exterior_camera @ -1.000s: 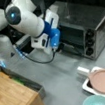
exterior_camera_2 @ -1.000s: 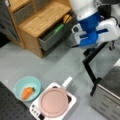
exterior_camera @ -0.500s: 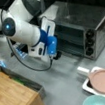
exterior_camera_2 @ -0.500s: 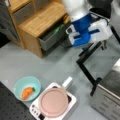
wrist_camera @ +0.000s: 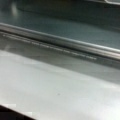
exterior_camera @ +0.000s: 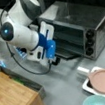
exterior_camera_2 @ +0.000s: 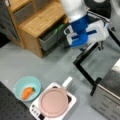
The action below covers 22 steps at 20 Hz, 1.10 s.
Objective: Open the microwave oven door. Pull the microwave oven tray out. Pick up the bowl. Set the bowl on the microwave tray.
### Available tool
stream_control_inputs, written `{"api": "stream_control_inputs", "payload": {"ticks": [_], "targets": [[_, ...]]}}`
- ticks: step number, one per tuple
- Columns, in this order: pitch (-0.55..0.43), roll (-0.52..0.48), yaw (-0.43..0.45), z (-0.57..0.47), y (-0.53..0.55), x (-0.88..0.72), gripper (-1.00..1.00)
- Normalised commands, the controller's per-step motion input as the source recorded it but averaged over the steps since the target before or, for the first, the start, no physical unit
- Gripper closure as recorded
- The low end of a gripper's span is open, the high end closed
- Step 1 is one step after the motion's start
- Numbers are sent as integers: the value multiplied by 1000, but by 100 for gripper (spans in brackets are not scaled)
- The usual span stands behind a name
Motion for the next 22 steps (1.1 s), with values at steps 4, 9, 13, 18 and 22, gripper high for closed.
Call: {"api": "stream_control_inputs", "payload": {"ticks": [4,9,13,18,22], "targets": [[-14,-421,-132,-119,-192,43,-100],[33,-647,-165,-8,-42,-7,-100],[29,-633,-131,50,101,-67,-100],[-14,-427,-48,36,124,-101,-100],[-68,-87,63,-35,78,-102,-100]]}}
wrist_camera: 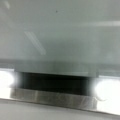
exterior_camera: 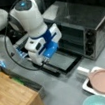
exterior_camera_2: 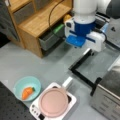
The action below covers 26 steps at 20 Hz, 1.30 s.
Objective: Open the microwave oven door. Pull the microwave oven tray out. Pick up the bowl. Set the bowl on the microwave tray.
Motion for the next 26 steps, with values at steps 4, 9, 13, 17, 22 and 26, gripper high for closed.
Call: {"api": "stream_control_inputs", "payload": {"ticks": [4,9,13,17,22,26], "targets": [[-90,133,96,-60,55,-107,-100],[-105,427,127,-68,100,-145,-100],[-55,450,57,-39,138,-186,-100],[-39,338,-17,-34,208,-172,-100],[-73,280,-23,-81,195,-110,-100],[-96,431,57,-132,108,-115,-100]]}}
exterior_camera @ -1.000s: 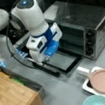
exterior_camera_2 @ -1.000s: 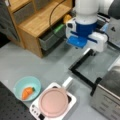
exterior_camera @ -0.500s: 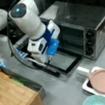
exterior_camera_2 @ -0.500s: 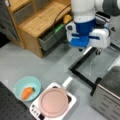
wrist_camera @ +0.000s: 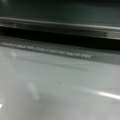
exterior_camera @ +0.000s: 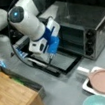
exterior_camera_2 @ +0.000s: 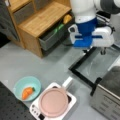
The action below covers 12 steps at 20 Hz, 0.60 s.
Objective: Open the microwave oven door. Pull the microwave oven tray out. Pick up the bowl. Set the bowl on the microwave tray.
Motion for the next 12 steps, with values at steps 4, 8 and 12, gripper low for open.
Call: {"api": "stream_control_inputs", "payload": {"ticks": [4,8,12], "targets": [[-83,396,58,-170,68,-123,-100],[-125,123,191,-207,-67,-85,-100],[-123,-29,226,-179,-196,-44,-100]]}}
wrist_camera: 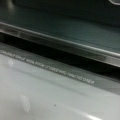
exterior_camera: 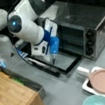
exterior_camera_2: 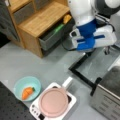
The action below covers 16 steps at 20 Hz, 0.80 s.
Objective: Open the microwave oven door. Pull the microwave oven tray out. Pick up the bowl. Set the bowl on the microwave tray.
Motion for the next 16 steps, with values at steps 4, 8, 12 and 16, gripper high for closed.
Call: {"api": "stream_control_inputs", "payload": {"ticks": [4,8,12,16], "targets": [[-115,-109,246,-144,-185,-8,-100],[-83,-35,255,-106,-106,21,-100],[-83,-46,238,-108,-16,18,-100],[-134,-175,272,-110,29,-4,-100]]}}
